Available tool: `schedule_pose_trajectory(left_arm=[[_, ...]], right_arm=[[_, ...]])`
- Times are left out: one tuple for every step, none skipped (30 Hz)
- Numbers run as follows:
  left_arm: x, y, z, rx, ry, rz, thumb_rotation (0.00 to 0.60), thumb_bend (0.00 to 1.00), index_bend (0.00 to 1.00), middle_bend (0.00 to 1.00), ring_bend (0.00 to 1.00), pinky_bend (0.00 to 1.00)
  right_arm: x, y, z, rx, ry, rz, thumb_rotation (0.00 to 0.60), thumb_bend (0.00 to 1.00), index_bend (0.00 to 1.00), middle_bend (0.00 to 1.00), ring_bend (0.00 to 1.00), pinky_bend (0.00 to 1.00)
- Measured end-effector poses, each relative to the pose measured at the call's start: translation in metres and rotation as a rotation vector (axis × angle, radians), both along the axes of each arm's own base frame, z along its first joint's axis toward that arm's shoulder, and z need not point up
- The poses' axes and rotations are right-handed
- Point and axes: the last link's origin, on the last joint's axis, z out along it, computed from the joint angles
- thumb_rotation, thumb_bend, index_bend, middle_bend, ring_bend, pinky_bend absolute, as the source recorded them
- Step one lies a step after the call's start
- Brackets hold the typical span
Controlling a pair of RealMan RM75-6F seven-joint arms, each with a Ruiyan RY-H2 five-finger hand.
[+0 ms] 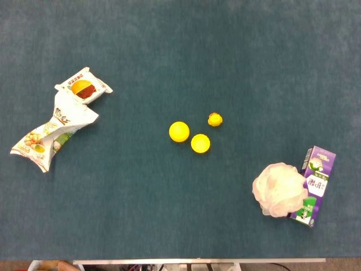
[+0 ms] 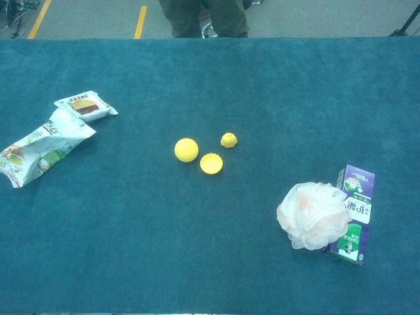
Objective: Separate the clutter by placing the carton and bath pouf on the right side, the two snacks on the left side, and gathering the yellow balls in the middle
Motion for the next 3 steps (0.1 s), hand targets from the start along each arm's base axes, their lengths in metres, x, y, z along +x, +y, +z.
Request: schedule_pose_trajectory(left_arm=[[-0.0008, 0.0004, -0.0013, -0.005, -0.001, 0.002, 0.6, 0.2, 0.33, 0.32, 0.3, 0.51], [-0.0015, 0.001, -0.0024, -0.008, -0.001, 0.003, 0.6, 0.2, 0.33, 0.32, 0.3, 0.51], [-0.002, 0.0018, -0.0033, -0.009, -0.002, 0.003, 0.6, 0.2, 0.33, 0.32, 0.3, 0.51]], right_arm=[[-0.0008, 0.0004, -0.0002, 0.0, -0.003, -0.002, 0.6, 0.0, 0.19, 0.27, 0.22, 0.31], [-0.0012, 0.0006, -0.0003, 0.0, -0.006, -0.003, 0.6, 0.0, 0.19, 0.27, 0.22, 0.31], [-0.0016, 0.0008, -0.0005, 0.0, -0.009, -0.003, 0.6, 0.0, 0.19, 0.27, 0.22, 0.31]])
